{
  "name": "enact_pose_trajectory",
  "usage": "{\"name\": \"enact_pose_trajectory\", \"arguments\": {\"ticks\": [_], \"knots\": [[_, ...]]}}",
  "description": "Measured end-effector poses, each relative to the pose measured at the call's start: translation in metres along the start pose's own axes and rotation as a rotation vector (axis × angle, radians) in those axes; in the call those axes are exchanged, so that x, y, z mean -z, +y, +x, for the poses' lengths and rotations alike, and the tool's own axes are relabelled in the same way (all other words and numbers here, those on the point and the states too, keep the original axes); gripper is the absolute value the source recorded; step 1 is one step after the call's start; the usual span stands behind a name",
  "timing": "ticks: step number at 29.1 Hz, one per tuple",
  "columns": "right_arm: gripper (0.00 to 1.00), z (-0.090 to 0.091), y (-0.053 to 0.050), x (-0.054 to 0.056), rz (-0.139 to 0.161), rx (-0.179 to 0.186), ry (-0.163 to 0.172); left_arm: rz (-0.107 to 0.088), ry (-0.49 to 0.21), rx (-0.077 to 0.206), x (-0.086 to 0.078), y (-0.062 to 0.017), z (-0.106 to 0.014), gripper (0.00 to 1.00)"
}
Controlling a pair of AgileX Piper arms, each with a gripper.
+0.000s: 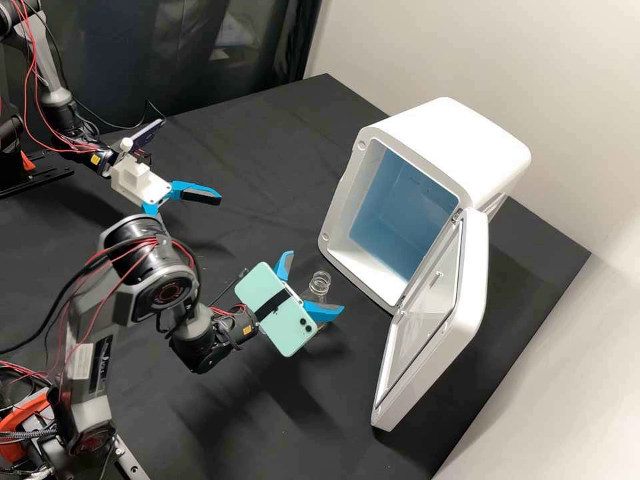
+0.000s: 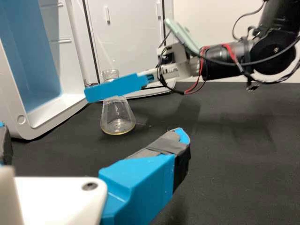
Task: Place the flask in the incubator
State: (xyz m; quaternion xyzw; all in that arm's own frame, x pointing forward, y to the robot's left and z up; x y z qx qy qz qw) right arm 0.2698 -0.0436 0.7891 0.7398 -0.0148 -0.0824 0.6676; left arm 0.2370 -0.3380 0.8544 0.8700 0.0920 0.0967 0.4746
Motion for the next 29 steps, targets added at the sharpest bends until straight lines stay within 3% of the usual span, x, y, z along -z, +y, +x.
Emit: {"name": "enact_pose_trajectory", "arguments": {"ticks": [12,13,22,29], "knots": [[1.0,0.019,-0.01,-0.025,0.008,0.029,-0.109,0.0,0.0,0.0,0.0,0.0,0.0,1.0],[0.0,0.019,-0.009,-0.026,0.009,0.027,-0.113,0.0,0.0,0.0,0.0,0.0,0.0,1.0],[0.0,0.019,-0.007,-0.028,0.013,0.017,-0.121,0.0,0.0,0.0,0.0,0.0,0.0,1.0],[0.0,0.018,-0.006,-0.027,-0.008,0.014,-0.119,0.0,0.0,0.0,0.0,0.0,0.0,1.0]]}}
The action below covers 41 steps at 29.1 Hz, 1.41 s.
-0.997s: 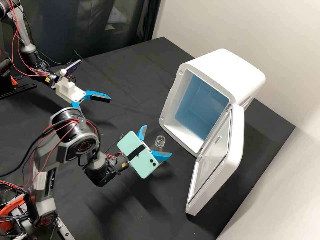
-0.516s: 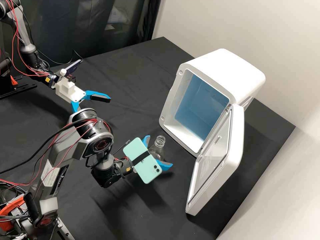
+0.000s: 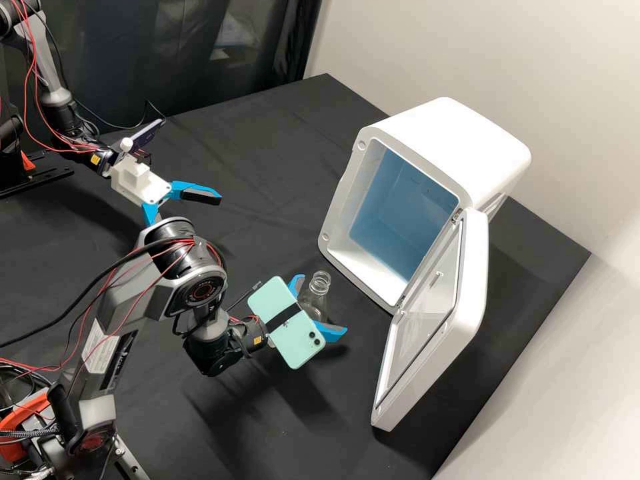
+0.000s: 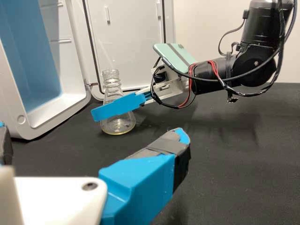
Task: Place the flask in the incubator
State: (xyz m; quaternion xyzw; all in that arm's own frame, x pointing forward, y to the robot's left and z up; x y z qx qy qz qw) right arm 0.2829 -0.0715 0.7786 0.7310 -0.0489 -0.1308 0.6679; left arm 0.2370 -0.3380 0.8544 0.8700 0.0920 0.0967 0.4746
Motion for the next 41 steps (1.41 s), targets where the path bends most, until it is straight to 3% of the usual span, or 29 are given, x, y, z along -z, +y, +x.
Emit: {"name": "enact_pose_trajectory", "arguments": {"ticks": [12,20,41], "knots": [[0.0,-0.0012,0.0019,-0.0005,0.009,-0.018,-0.01,0.0,0.0,0.0,0.0,0.0,0.0,1.0],[0.0,-0.0026,0.006,0.0042,0.006,-0.033,0.006,0.0,0.0,0.0,0.0,0.0,0.0,1.0],[0.0,-0.0036,0.007,0.0054,0.005,-0.031,0.003,0.0,0.0,0.0,0.0,0.0,0.0,1.0]]}}
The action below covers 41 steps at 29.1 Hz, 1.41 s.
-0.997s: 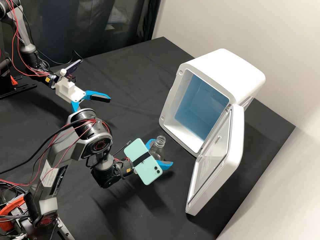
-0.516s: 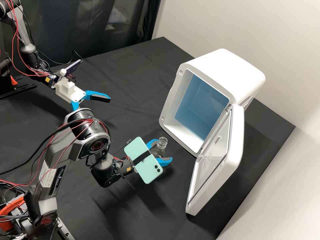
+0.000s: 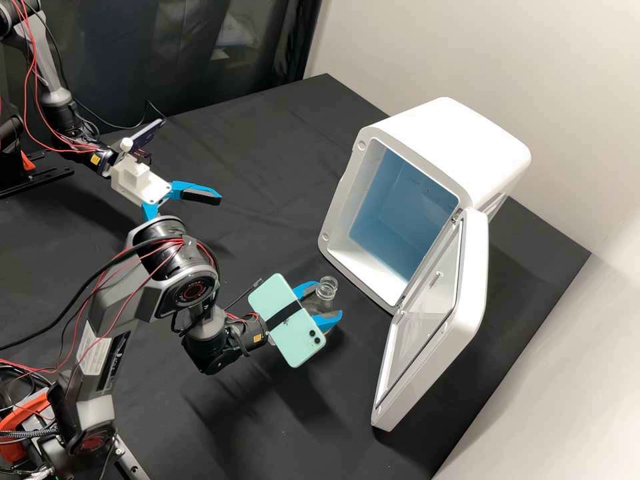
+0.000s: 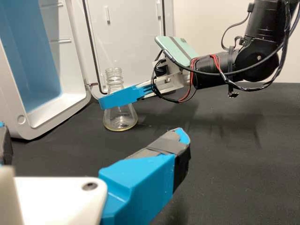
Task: Place the flask in the incubator
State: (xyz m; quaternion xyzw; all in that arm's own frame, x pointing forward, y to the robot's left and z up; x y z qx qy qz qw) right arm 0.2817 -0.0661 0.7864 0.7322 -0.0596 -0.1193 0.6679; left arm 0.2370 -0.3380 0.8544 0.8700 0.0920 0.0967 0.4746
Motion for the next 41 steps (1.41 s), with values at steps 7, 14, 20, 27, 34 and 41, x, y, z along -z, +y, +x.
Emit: {"name": "enact_pose_trajectory", "arguments": {"ticks": [7,14,20,27,34,41], "knots": [[0.0,0.0,-0.001,0.002,0.001,-0.006,-0.006,0.0,0.0,0.0,0.0,0.0,0.0,1.0],[0.0,0.006,0.006,0.01,0.004,-0.002,-0.025,0.0,0.0,0.0,0.0,0.0,0.0,1.0],[0.0,0.018,0.024,0.029,0.002,-0.051,0.023,0.0,0.0,0.0,0.0,0.0,0.0,1.0],[0.0,0.037,0.046,0.055,0.035,-0.105,0.051,0.0,0.0,0.0,0.0,0.0,0.0,1.0],[0.0,0.061,0.054,0.084,0.066,-0.094,0.053,0.0,0.0,0.0,0.0,0.0,0.0,1.0],[0.0,0.098,0.058,0.115,0.059,-0.113,0.028,0.0,0.0,0.0,0.0,0.0,0.0,1.0]]}}
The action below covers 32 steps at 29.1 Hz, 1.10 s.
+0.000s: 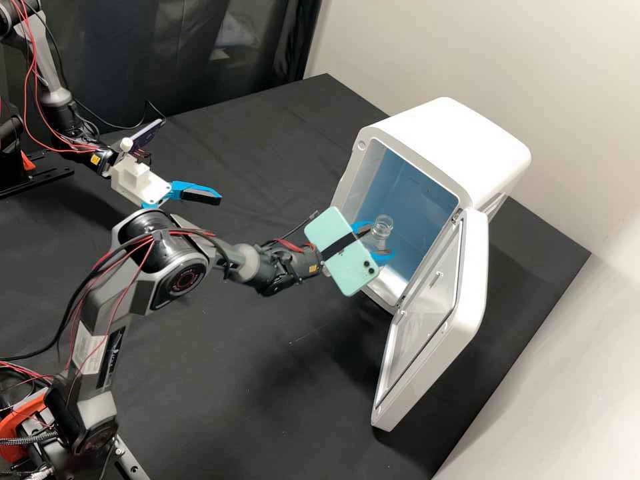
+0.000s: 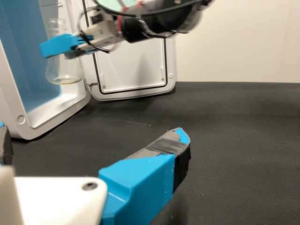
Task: Place the flask in the incubator
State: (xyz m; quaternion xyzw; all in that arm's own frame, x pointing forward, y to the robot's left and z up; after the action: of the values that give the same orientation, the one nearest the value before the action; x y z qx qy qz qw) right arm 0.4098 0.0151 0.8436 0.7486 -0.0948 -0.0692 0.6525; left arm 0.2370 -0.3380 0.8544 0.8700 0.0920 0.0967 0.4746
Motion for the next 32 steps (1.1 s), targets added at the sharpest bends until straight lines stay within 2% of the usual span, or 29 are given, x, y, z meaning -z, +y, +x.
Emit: {"name": "enact_pose_trajectory", "arguments": {"ticks": [3,7,9,13,18,21,23,27,32], "knots": [[0.0,0.018,-0.001,0.008,0.001,-0.004,-0.031,0.0,0.0,0.0,0.0,0.0,0.0,1.0],[0.0,0.035,-0.003,0.015,-0.019,0.0,-0.059,0.0,0.0,0.0,0.0,0.0,0.0,1.0],[0.0,0.048,-0.002,0.021,-0.023,-0.009,-0.072,0.0,0.0,0.0,0.0,0.0,0.0,1.0],[0.0,0.066,-0.002,0.024,-0.036,-0.005,-0.113,0.001,-0.009,0.002,-0.002,-0.0004,0.0,1.0],[0.0,0.085,-0.001,0.031,-0.059,-0.017,-0.142,0.001,-0.01,0.002,-0.003,-0.0005,0.0,1.0],[0.0,0.092,-0.001,0.04,-0.084,-0.019,-0.136,0.001,-0.01,0.002,-0.003,-0.0005,0.0,1.0],[0.0,0.098,-0.004,0.044,-0.101,-0.01,-0.144,0.001,-0.01,0.002,-0.003,-0.0005,0.0,1.0],[0.0,0.104,-0.012,0.051,-0.104,0.006,-0.152,0.001,-0.011,0.002,-0.003,-0.0005,0.001,1.0],[0.0,0.112,-0.022,0.057,-0.122,0.028,-0.163,0.001,-0.011,0.002,-0.003,-0.0005,0.001,1.0]]}}
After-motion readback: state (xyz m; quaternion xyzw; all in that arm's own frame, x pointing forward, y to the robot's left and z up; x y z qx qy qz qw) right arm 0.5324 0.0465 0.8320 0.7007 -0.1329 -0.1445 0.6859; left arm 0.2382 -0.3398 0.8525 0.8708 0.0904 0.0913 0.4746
